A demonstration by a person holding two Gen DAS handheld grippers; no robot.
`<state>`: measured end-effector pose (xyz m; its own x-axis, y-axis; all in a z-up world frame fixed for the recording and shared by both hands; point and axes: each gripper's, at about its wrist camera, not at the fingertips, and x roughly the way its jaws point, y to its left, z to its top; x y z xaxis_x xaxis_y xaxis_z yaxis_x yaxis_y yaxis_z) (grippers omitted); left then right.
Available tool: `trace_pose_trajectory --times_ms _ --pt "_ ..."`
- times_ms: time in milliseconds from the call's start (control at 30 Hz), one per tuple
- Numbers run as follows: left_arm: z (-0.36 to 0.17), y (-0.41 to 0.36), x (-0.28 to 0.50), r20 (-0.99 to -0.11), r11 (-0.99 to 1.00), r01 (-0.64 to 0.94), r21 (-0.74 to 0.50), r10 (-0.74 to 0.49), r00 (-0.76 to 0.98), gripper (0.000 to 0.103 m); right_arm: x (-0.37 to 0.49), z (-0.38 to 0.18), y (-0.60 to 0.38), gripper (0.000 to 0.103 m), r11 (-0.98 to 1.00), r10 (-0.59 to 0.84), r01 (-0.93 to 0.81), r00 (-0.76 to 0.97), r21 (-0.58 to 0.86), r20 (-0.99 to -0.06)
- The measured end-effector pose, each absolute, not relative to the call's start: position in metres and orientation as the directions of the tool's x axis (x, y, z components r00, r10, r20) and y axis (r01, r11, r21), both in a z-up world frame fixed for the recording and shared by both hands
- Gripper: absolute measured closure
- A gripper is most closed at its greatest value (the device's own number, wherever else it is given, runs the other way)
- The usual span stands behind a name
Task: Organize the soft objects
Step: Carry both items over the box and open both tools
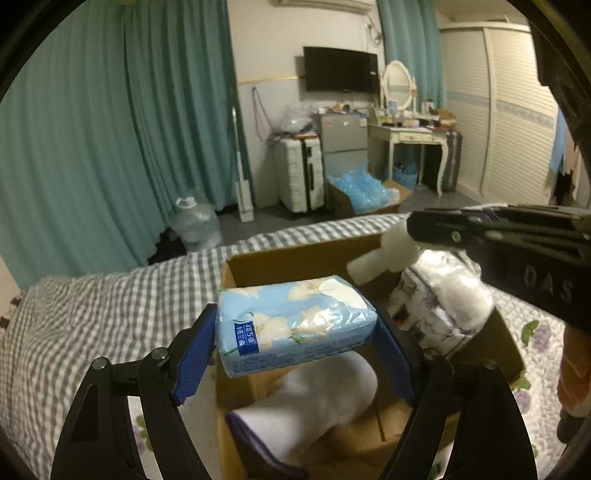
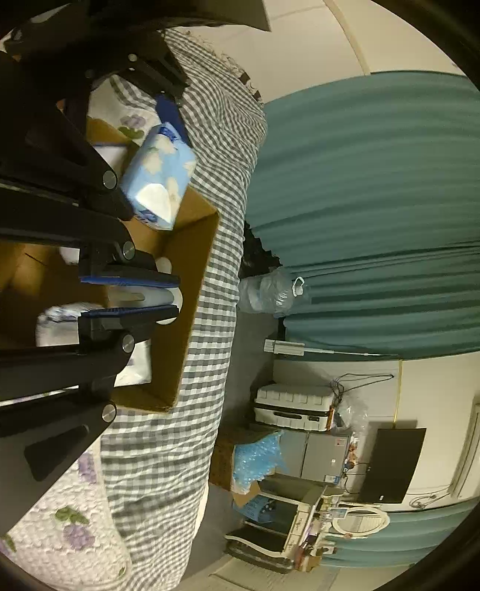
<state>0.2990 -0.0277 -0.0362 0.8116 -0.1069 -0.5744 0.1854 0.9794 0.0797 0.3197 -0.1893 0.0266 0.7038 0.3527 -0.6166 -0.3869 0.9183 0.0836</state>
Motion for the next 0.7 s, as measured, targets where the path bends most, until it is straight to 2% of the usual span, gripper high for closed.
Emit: trace_pose_trajectory --times_ms 100,200,333,400,433,467,533,600,633,700 --pt "-0.042 -0.028 0.302 -0.57 0.979 0.188 0.079 -0.11 0.814 0.022 0.331 0.02 -0.194 0.091 0.915 0.369 -0.386 0.696 0.112 -0.616" --pt "-0.045 -0.027 0.3 -0.577 0.981 0.176 0.079 -0.099 0.811 0.021 0.332 0.019 -0.201 0.08 0.926 0.353 -0.36 0.711 0.116 -0.609" --pt "-0.039 -0.029 0.293 -0.572 0.985 0.15 0.083 -0.076 0.817 0.018 0.32 0.027 -0.211 0.065 0.936 0.331 -0.334 0.732 0.11 -0.595" --pt "-0.03 -0.029 0.283 -0.559 0.987 0.141 0.083 -0.071 0.826 0.018 0.31 0.037 -0.215 0.053 0.941 0.319 -0.323 0.748 0.1 -0.582" --pt "-0.025 -0.028 0.279 -0.552 0.987 0.141 0.08 -0.074 0.831 0.018 0.304 0.044 -0.218 0.044 0.942 0.317 -0.32 0.755 0.1 -0.574" --pt "-0.017 -0.029 0.271 -0.541 0.987 0.145 0.077 -0.08 0.837 0.018 0.296 0.053 -0.222 0.041 0.943 0.318 -0.316 0.765 0.104 -0.56" --pt "-0.004 -0.03 0.258 -0.522 0.987 0.143 0.076 -0.083 0.849 0.018 0.281 0.07 -0.229 0.04 0.943 0.32 -0.313 0.777 0.108 -0.543" --pt "0.015 -0.031 0.241 -0.493 0.987 0.143 0.076 -0.087 0.866 0.018 0.266 0.086 -0.236 0.031 0.947 0.311 -0.307 0.79 0.098 -0.528" --pt "0.024 -0.031 0.233 -0.478 0.987 0.141 0.077 -0.087 0.874 0.012 0.256 0.096 -0.239 0.021 0.948 0.304 -0.305 0.799 0.087 -0.518" --pt "0.044 -0.031 0.214 -0.445 0.986 0.145 0.077 -0.096 0.891 0.007 0.233 0.117 -0.242 0.016 0.952 0.282 -0.304 0.818 0.04 -0.5"
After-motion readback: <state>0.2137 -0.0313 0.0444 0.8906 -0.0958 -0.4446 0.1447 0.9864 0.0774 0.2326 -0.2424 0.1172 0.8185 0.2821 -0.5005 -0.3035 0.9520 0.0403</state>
